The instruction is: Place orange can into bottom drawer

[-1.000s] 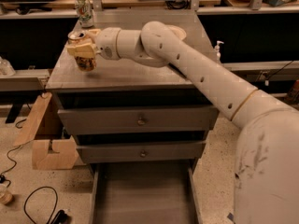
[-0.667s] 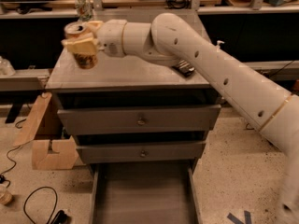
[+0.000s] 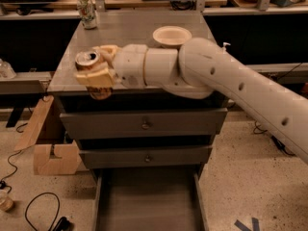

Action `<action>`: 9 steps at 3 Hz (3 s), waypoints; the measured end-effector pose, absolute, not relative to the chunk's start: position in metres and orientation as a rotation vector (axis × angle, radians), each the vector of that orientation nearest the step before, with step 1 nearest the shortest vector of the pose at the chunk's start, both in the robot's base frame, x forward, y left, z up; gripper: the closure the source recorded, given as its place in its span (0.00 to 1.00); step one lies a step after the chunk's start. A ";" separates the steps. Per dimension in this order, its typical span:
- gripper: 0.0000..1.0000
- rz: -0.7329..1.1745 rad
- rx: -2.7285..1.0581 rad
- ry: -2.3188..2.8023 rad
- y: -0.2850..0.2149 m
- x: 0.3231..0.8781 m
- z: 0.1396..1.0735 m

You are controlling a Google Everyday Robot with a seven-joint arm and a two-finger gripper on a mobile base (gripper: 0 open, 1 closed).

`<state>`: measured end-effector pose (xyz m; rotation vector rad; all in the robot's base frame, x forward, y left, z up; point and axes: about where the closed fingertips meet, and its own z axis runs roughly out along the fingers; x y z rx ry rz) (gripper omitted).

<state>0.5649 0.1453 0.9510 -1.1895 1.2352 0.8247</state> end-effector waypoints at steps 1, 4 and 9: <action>1.00 0.824 -1.209 1.267 0.122 0.529 0.902; 1.00 0.904 -1.111 1.266 0.130 0.484 0.756; 1.00 1.089 -1.025 1.211 0.131 0.483 0.537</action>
Offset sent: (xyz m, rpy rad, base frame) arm -0.0306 -0.0187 -0.0368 -0.0183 0.0125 0.0046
